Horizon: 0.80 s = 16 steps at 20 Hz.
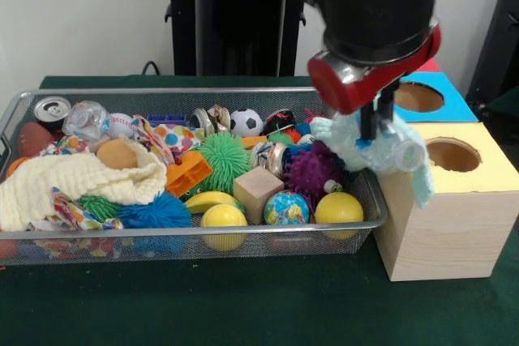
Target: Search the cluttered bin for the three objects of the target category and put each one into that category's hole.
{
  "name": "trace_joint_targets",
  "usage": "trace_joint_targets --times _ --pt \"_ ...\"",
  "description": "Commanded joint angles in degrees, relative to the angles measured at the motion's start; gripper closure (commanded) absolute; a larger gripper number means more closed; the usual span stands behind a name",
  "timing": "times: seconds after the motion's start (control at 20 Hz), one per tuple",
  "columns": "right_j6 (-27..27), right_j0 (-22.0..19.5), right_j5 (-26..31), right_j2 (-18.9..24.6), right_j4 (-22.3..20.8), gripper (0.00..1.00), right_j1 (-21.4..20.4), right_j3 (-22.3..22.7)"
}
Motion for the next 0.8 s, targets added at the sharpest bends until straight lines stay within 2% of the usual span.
trace_joint_targets --times 0.05,0.35,0.5,0.55,0.8 --pt "-21.9 -5.5 6.5 -2.0 -4.4 1.00 6.2 -7.5" --pt "-22.6 -7.3 7.5 -3.9 -6.2 1.00 6.6 -8.9" --pt "-20.3 -8.7 7.5 -5.7 -6.5 1.00 4.7 -6.7" --pt "-18.4 -9.4 7.5 -7.0 -6.6 1.00 3.2 -5.1" --pt "-5.7 -14.8 0.7 -12.0 -2.2 1.00 -8.8 10.8"
